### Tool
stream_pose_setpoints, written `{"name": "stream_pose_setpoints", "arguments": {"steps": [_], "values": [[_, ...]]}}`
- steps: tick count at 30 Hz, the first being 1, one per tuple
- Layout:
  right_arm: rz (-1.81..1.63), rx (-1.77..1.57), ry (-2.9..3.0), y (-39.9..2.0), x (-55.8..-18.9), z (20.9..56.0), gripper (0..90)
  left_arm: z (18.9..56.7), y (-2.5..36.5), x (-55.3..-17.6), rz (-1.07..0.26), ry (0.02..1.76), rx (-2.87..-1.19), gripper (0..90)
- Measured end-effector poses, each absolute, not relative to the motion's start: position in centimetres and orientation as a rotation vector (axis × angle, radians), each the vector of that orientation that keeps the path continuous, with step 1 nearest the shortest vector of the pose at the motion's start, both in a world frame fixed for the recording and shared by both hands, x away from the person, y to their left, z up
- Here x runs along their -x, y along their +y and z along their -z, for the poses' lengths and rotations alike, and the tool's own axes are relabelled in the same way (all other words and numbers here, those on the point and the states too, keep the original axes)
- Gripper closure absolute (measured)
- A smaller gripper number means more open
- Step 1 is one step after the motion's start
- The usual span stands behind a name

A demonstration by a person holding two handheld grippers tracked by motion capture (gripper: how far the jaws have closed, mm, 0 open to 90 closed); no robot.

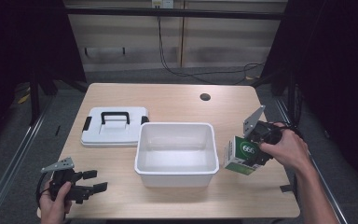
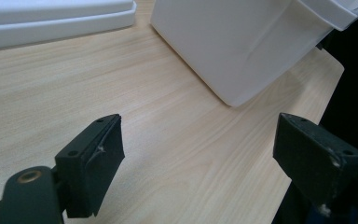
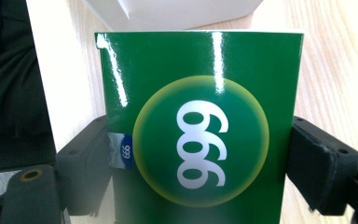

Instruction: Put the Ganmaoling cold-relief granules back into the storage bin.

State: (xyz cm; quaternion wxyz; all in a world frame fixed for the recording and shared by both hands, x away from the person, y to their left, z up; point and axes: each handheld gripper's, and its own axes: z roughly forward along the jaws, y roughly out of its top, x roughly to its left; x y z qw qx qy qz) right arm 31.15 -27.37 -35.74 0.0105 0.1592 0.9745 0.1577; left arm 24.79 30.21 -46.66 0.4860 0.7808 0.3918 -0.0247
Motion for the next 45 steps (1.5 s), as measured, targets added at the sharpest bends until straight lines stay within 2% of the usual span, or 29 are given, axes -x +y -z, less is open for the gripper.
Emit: {"name": "stream_pose_setpoints", "arguments": {"steps": [26,35,45], "values": [[-0.548,-0.496,2.991,-28.8,-30.2,30.7,16.4,46.7,30.2,-24.8,0.058,0.951,-1.901,16.1],[-0.608,-0.453,2.939,-28.3,-30.0,27.9,16.4,46.6,30.2,-24.8,0.058,0.951,-1.901,16.1],[-0.635,-0.418,2.934,-26.8,-30.8,27.0,16.4,46.7,30.2,-24.9,0.059,0.956,-1.901,16.2]]}}
